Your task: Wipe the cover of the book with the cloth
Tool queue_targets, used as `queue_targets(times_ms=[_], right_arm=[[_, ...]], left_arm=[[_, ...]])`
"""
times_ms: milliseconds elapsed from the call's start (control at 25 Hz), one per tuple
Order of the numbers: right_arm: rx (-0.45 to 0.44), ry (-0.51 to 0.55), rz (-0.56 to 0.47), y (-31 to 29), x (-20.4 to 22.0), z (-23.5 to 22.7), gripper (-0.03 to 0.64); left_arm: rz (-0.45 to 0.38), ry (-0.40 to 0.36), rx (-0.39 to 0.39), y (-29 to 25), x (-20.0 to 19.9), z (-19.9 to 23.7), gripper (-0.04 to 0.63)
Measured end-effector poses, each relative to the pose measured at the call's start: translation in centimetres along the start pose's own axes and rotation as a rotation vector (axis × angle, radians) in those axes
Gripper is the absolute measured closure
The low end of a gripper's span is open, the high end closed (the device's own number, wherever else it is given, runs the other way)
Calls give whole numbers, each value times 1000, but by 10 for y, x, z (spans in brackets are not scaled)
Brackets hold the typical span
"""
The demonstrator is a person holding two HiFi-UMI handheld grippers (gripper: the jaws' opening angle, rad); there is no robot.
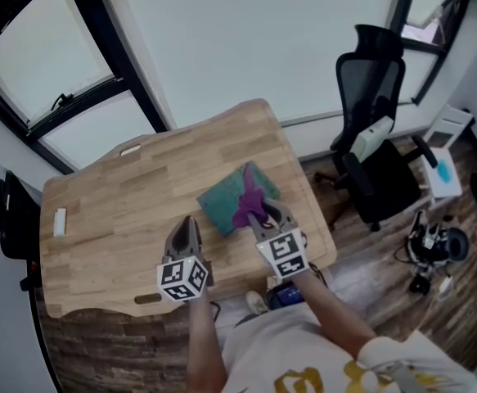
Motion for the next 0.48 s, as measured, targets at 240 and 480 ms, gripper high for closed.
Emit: queue_targets(times_ms=[240, 480], right_arm=[[0, 1, 7, 1, 2, 7, 541], [7, 5, 0, 1, 4, 12, 541]], left_arm=[[3, -16, 19, 0, 1, -3, 594], [7, -32, 12, 2, 2, 0, 594]])
Point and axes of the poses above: the fingertips, and each gripper's own axes: y backward along the fingers, z to its left, x out of its underside, the point moved 4 cm from there along y, backward along the fingers, and after that the axes turned 3 degrees about y, right-handed, at the moved point
